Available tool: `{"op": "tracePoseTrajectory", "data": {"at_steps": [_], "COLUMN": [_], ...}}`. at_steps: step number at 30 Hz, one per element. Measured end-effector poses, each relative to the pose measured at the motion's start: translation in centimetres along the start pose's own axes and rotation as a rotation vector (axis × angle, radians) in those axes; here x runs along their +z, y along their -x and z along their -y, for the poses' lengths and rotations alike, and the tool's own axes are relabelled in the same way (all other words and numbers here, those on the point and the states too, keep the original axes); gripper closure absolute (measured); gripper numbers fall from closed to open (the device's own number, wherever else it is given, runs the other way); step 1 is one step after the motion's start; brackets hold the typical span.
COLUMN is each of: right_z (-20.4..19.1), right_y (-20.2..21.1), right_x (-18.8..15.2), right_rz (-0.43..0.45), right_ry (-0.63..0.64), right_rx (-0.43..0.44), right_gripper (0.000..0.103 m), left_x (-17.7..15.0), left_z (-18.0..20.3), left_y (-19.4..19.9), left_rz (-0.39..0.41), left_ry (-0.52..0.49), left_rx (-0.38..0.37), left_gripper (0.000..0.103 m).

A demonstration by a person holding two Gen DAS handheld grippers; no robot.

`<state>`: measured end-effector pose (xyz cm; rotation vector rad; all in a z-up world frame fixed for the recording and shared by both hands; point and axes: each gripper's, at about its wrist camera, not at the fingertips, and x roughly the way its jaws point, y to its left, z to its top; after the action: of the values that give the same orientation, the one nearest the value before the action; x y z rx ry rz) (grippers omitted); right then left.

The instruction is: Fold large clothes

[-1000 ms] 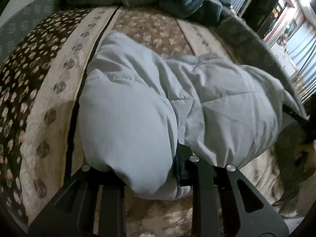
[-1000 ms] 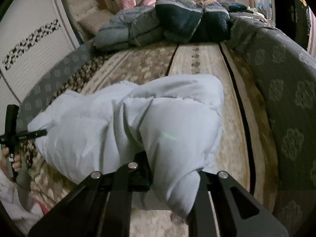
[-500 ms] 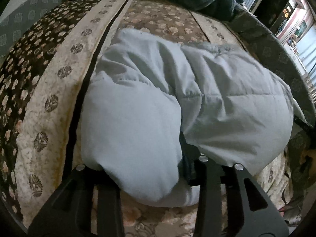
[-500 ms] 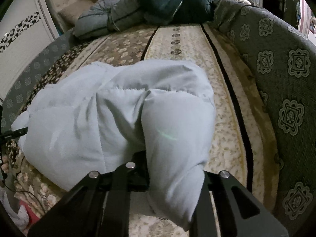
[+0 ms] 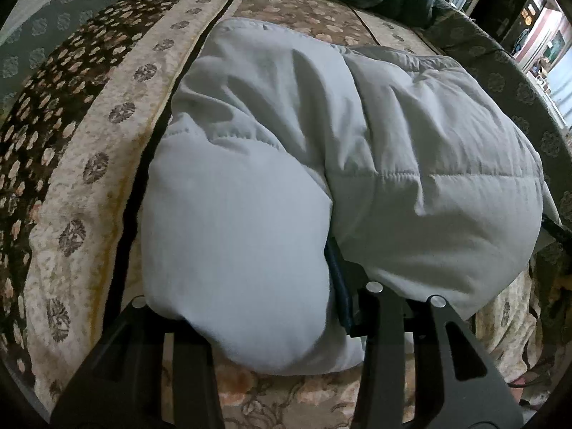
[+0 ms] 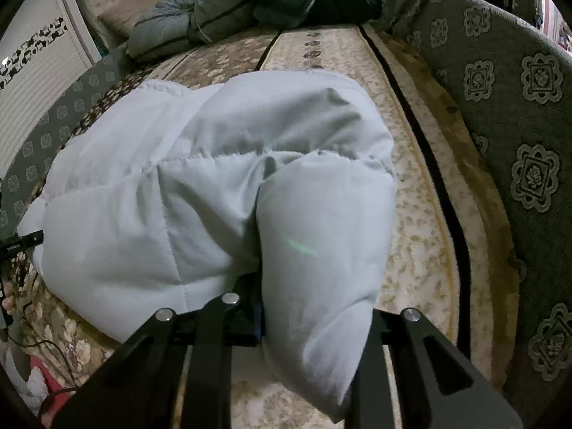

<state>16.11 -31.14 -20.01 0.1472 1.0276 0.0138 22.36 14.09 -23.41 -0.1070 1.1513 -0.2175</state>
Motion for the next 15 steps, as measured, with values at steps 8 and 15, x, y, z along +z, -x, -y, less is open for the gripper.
{"op": "tracePoseTrajectory", "data": {"at_steps": [8,15], "right_z": [2.1,2.6], "right_y": [2.0,1.4], "right_x": [-0.9,-1.8], "right_rz": [-0.006,-0.033], "right_ry": [-0.070,-0.079], "right_rx": [0.056,0.033], "right_gripper": [0.067,0.059], "left_x": [-0.5,-2.2], "left_z": [0.0,-1.8], "left_y": [1.4,2.5], "left_rz": [0.000,0.016], "left_ry": [0.004,0.004], "left_rx": [-0.036,-0.049], "left_gripper": [0.057,0.050]}}
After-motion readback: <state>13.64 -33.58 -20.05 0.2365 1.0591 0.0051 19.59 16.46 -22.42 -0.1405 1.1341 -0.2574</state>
